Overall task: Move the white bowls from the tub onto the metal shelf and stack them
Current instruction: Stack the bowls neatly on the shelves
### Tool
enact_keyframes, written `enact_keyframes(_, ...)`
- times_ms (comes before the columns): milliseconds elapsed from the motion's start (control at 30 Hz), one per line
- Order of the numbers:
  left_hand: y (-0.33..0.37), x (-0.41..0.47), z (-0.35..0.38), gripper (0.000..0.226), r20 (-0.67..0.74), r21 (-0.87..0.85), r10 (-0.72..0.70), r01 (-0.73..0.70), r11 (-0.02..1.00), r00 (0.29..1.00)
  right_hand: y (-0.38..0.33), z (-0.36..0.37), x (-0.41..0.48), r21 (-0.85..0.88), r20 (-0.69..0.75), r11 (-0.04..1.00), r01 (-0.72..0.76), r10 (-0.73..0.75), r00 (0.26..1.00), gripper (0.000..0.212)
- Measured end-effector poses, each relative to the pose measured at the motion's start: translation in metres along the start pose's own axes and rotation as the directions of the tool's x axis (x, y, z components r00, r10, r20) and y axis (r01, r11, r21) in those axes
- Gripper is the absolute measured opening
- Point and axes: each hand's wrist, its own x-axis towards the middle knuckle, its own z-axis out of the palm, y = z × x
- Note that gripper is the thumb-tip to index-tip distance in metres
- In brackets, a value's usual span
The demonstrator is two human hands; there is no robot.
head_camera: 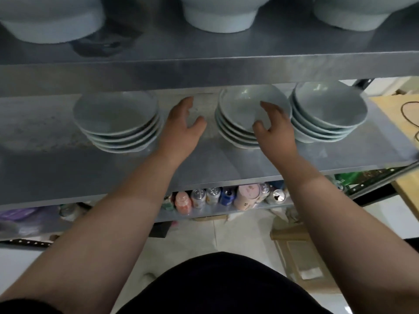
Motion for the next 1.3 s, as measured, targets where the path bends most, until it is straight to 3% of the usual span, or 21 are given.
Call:
enact_keyframes(100, 0.016, 0.007, 0.045, 0.062, 0.056, -0.076, -0.117, 0.121, 0.990, 0.992, 0.020, -0.017, 0.003, 0.023, -0.031, 1.000, -0.016, 0.017, 0.999, 0.050)
enact_keyframes(200, 0.034, 0.009, 0.077, 0.049, 0.066, -0.179, -0.216, 0.224, 0.958, 0.974, 0.037, -0.032, 0.002, 0.082, 0.078, 0.976, -0.204, 0.198, 0.977, 0.060)
enact_keyframes(367, 0.042, 0.010, 0.103, 0.037, 0.008, -0.342, -0.295, 0.280, 0.897, 0.955, 0.056, -0.036, -0.001, 0.330, 0.236, 0.888, -0.319, 0.250, 0.939, 0.056)
enact_keyframes(567, 0.036, 0.000, 0.097, 0.037, -0.046, -0.410, -0.325, 0.279, 0.868, 0.945, 0.055, -0.030, 0.007, 0.292, 0.296, 0.893, -0.341, 0.255, 0.921, 0.054)
enact_keyframes(800, 0.022, 0.003, 0.065, 0.039, -0.109, -0.408, -0.392, 0.318, 0.855, 0.913, 0.024, -0.002, 0.014, 0.292, 0.356, 0.898, -0.329, 0.218, 0.909, 0.051)
enact_keyframes(900, 0.009, 0.006, 0.050, 0.051, -0.090, -0.397, -0.431, 0.365, 0.842, 0.898, 0.014, 0.008, 0.017, 0.291, 0.386, 0.901, -0.321, 0.196, 0.901, 0.052)
enact_keyframes(1000, -0.001, 0.003, 0.037, 0.087, -0.051, -0.311, -0.427, 0.392, 0.866, 0.903, 0.010, 0.012, 0.022, 0.289, 0.403, 0.898, -0.332, 0.200, 0.893, 0.055)
enact_keyframes(1067, -0.005, -0.006, 0.032, 0.105, 0.003, -0.210, -0.383, 0.375, 0.903, 0.924, 0.009, 0.013, 0.026, 0.283, 0.413, 0.888, -0.362, 0.228, 0.882, 0.069)
enact_keyframes(1167, -0.015, -0.014, 0.035, 0.093, 0.083, -0.181, -0.281, 0.291, 0.939, 0.956, 0.008, 0.014, 0.025, 0.296, 0.432, 0.862, -0.411, 0.262, 0.863, 0.079)
enact_keyframes(1300, -0.016, -0.006, 0.036, 0.077, 0.020, -0.092, -0.213, 0.213, 0.973, 0.977, 0.007, 0.015, 0.024, 0.328, 0.429, 0.850, -0.412, 0.255, 0.867, 0.080)
